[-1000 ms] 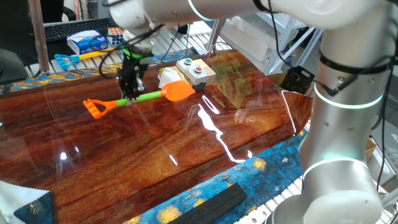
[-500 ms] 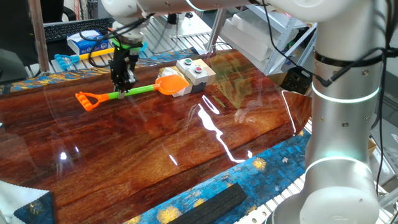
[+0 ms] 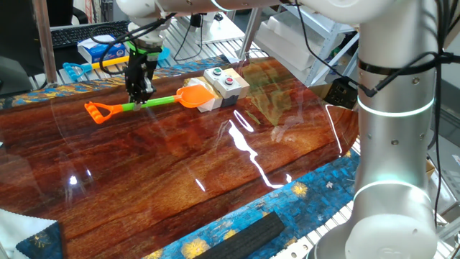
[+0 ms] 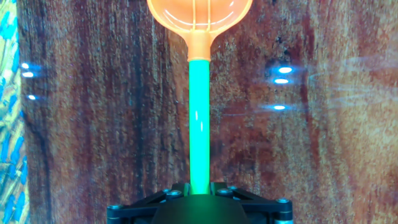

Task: Use a shovel to scoop up an object

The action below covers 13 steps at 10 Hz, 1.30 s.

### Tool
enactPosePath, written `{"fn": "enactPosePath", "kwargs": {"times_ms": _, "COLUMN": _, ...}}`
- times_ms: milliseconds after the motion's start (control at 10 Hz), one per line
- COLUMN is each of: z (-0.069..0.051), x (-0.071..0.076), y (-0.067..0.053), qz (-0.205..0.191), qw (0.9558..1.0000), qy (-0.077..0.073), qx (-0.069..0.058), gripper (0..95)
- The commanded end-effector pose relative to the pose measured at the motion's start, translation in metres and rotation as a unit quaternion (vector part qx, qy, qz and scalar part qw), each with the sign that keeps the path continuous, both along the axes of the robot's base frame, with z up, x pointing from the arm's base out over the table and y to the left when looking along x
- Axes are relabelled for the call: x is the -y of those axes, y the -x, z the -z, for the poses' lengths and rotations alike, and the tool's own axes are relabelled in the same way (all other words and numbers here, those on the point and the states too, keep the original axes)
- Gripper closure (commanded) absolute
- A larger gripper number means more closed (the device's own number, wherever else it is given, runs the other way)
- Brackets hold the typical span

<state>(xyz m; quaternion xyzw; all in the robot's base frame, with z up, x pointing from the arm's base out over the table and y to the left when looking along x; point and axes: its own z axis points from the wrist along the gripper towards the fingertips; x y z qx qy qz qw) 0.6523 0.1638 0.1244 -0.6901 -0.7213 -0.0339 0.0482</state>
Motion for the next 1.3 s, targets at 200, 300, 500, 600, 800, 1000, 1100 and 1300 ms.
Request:
{"fn": "enactPosePath", "kwargs": {"times_ms": 200, "z": 0.0000, "x": 0.0001, "y": -0.0005, "qz": -0.021, "qw": 0.9997, "qy": 0.008, "qx": -0.003, "gripper": 95.0}}
{"fn": "enactPosePath", "kwargs": {"times_ms": 300, "z": 0.0000, "x": 0.0001, "y": -0.0005, "qz": -0.023, "qw": 0.9997, "qy": 0.009, "qx": -0.003, "gripper": 95.0}}
{"fn": "enactPosePath", "kwargs": {"times_ms": 500, "z": 0.0000, "x": 0.0001, "y": -0.0005, "qz": -0.033, "qw": 0.9992, "qy": 0.021, "qx": 0.002, "gripper": 95.0}}
{"fn": "enactPosePath", "kwargs": {"times_ms": 600, "z": 0.0000, "x": 0.0001, "y": -0.0005, "qz": -0.040, "qw": 0.9989, "qy": 0.022, "qx": 0.007, "gripper": 95.0}}
{"fn": "enactPosePath", "kwargs": {"times_ms": 800, "z": 0.0000, "x": 0.0001, "y": -0.0005, "qz": -0.049, "qw": 0.9984, "qy": 0.024, "qx": 0.014, "gripper": 95.0}}
{"fn": "enactPosePath", "kwargs": {"times_ms": 1000, "z": 0.0000, "x": 0.0001, "y": -0.0005, "qz": -0.053, "qw": 0.9982, "qy": 0.017, "qx": 0.021, "gripper": 95.0}}
{"fn": "enactPosePath", "kwargs": {"times_ms": 1100, "z": 0.0000, "x": 0.0001, "y": -0.0005, "qz": -0.053, "qw": 0.9982, "qy": 0.013, "qx": 0.025, "gripper": 95.0}}
{"fn": "enactPosePath", "kwargs": {"times_ms": 1300, "z": 0.0000, "x": 0.0001, "y": -0.0005, "qz": -0.045, "qw": 0.9985, "qy": 0.003, "qx": 0.030, "gripper": 95.0}}
